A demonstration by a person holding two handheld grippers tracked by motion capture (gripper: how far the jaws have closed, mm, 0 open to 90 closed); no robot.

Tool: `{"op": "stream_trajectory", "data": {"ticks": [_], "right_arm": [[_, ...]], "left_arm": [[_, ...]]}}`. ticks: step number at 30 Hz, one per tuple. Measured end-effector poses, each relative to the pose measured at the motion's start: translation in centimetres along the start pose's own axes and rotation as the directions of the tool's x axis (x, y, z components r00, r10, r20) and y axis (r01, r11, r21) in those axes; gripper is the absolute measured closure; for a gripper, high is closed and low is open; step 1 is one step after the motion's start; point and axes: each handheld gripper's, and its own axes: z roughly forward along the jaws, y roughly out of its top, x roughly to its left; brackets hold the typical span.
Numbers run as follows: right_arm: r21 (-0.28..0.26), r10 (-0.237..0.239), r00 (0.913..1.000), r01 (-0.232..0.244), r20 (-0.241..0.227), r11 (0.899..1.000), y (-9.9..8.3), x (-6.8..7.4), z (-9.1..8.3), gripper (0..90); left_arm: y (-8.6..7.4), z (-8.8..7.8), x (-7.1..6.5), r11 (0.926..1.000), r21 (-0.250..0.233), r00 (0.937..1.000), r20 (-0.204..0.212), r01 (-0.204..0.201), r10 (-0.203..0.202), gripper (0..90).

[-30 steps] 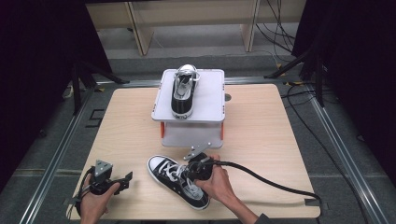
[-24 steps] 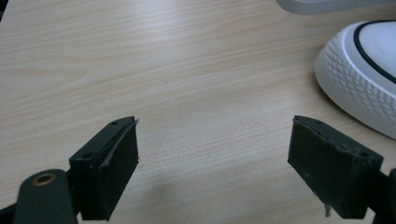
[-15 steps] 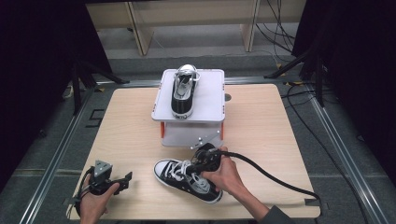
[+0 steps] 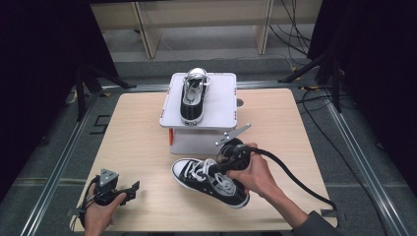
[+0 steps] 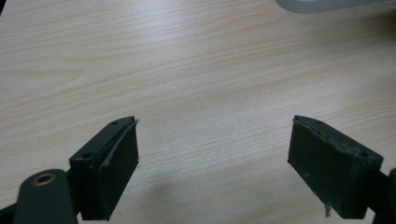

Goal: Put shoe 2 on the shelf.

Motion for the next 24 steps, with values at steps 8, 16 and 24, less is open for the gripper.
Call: {"op": "stream_trajectory", "data": {"ticks": [8, 16, 24], "right_arm": [[-0.031, -0.049, 0.9979, 0.050, 0.042, 0.998, 1.8, 0.6, -5.0, 87.1], [-0.079, -0.019, 0.9964, 0.025, 0.083, 0.997, 3.4, 0.5, -10.0, 87.1], [-0.132, 0.040, 0.9851, -0.018, 0.167, 0.991, 4.8, -1.2, -13.7, 87.1]], "left_arm": [[0.0, 0.0, 0.1, 1.0000, 0.000, 1.0000, 0.001, 0.002, -0.002, 15.7], [0.0, -0.1, 0.0, 1.0000, 0.000, 1.0000, 0.000, 0.001, -0.001, 15.7], [0.0, 0.0, 0.0, 1.0000, 0.000, 1.0000, 0.001, 0.002, -0.002, 15.7]]}}
